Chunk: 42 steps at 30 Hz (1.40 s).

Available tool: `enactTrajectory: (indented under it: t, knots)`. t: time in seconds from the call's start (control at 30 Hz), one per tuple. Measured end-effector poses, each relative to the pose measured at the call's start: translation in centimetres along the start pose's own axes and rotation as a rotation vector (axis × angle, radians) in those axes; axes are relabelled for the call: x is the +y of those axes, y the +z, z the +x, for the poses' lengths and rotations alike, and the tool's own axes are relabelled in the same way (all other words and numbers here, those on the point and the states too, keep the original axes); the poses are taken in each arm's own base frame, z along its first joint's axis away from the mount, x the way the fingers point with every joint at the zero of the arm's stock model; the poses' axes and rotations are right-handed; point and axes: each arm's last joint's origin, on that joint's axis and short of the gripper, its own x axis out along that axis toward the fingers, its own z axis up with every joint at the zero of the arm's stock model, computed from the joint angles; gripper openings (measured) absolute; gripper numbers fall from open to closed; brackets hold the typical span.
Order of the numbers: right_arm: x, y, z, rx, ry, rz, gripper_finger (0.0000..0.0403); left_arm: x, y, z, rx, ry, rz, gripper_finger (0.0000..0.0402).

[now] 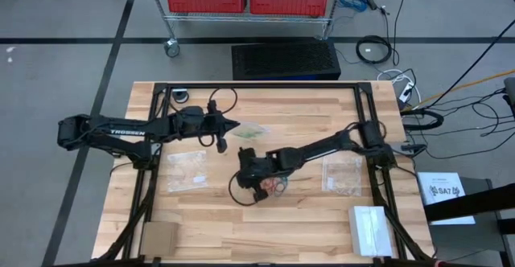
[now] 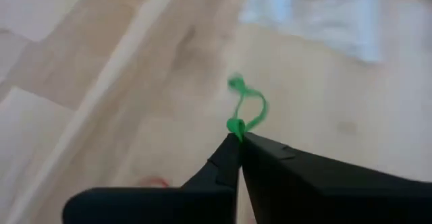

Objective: Sort rubber bands
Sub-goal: Put the green rubber band into the top transparent zip bag

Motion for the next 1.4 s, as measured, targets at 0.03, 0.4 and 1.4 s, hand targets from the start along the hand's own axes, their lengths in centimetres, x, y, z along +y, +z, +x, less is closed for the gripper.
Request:
enactTrajectory:
  t: [0.03, 0.4, 1.4]
  knots:
    - [-0.1, 0.3, -1.2, 0.017, -0.044, -0.007, 0.0002, 0.0, 0.0, 0.0, -0.001, 0.0, 0.003, 0.0]
    - [-2.9, 1.9, -13.3, 0.05, -0.599, 0.033, 0.0, 0.0, 0.3, 0.0, -0.036, 0.002, 0.036, 0.0]
    - [-4.3, -1.8, -12.3, 0.125, -0.657, 0.097, 0.0, -0.1, 0.5, 0.0, -0.049, -0.034, 0.009, 0.0]
